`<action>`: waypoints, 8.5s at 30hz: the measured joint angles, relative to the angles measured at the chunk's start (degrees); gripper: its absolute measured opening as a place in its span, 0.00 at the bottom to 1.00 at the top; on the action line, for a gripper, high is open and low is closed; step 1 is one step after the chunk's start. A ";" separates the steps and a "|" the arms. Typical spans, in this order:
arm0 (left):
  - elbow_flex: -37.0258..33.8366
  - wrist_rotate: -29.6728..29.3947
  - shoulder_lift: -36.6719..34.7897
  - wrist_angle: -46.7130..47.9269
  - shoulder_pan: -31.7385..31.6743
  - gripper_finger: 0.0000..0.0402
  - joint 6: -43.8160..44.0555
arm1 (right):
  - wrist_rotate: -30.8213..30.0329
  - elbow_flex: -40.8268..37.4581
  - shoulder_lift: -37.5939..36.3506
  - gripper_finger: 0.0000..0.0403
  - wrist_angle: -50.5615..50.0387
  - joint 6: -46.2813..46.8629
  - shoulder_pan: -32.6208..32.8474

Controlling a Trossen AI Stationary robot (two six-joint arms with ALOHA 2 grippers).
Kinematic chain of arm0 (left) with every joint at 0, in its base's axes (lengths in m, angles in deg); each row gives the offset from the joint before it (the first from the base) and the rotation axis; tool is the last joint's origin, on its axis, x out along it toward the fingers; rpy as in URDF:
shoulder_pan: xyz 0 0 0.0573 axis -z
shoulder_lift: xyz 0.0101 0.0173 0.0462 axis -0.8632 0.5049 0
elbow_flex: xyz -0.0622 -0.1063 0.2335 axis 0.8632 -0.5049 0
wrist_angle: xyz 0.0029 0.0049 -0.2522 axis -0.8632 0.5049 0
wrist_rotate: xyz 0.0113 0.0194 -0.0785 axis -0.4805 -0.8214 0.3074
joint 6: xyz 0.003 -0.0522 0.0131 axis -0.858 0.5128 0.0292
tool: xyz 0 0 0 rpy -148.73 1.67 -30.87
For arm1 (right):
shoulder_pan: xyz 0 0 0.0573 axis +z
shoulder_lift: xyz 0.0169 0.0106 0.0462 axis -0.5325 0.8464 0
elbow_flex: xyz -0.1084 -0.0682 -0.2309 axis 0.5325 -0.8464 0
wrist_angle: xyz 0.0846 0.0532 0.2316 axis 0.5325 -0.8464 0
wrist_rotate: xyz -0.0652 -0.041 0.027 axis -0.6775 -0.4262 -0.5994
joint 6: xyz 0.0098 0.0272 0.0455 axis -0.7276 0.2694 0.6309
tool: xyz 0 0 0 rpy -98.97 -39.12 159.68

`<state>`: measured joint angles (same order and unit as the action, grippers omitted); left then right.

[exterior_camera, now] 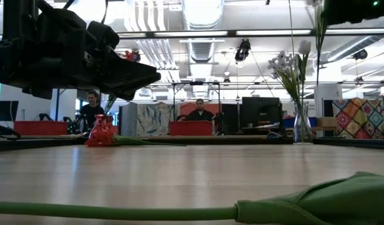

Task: Sort flowers into vase by color
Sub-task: Put the white flowers into the transparent flower vase, then put the red flowers into the red flower vase

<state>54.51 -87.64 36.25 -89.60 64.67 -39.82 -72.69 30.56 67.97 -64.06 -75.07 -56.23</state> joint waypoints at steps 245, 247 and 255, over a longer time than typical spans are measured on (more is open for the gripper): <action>38.91 -22.64 -4.80 119.59 -40.58 0.50 -32.13 | 3.15 44.54 65.80 0.13 -37.40 24.86 24.57; 40.77 -22.60 -1.80 119.93 -41.43 0.51 -32.60 | 3.17 44.54 65.83 0.13 -37.47 24.84 24.57; 47.27 -23.16 7.94 127.32 -42.71 0.42 -33.43 | 3.17 44.54 65.83 0.13 -38.65 24.83 24.57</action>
<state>101.78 -110.80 44.20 37.73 21.96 -73.26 -69.51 75.10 133.80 -102.71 -50.24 -31.66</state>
